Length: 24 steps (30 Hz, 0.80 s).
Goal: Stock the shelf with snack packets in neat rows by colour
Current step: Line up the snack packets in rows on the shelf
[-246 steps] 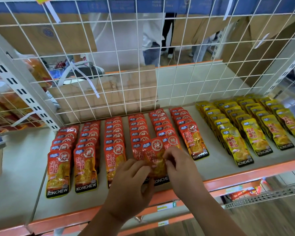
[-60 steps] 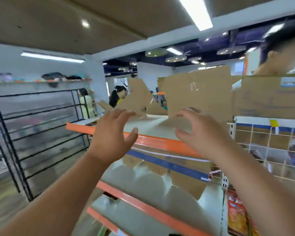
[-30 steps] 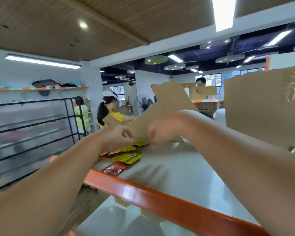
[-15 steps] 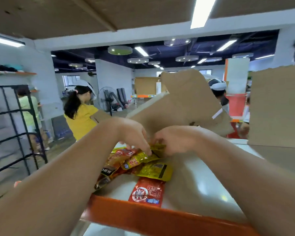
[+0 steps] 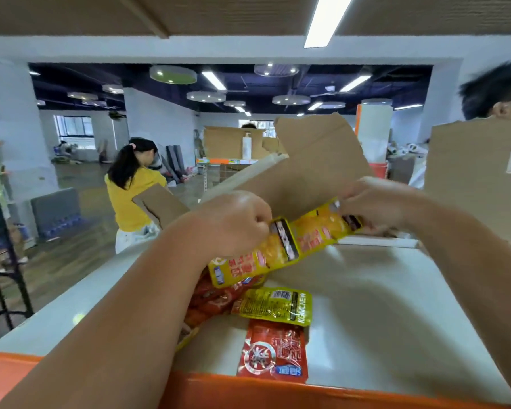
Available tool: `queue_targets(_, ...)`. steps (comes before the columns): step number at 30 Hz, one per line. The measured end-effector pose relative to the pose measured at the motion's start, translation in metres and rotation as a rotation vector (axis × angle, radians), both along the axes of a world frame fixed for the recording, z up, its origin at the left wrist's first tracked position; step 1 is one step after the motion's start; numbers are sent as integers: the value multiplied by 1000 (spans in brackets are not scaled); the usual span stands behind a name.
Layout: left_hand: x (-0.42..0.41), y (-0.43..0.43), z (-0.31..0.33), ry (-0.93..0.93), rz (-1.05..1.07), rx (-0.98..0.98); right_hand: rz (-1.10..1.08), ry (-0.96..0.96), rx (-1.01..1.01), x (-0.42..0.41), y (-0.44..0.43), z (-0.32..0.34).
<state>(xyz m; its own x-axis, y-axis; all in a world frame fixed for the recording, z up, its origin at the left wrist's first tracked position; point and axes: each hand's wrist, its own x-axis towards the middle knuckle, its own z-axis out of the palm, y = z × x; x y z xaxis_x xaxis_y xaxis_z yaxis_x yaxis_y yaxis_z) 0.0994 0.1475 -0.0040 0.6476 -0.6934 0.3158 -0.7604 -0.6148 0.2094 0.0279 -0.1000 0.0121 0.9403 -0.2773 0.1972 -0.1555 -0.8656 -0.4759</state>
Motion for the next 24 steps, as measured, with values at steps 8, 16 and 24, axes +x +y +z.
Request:
queue_targets(8,-8,-10,-10,146,-72,150,65,454,-352,2,13,-19)
queue_targets(16,-16,-9,-10,189,-96,305,166,518,-466,6,22,-25)
queue_targets(24,-18,-10,-9,202,-35,456,191,547,-522,11,21,-27)
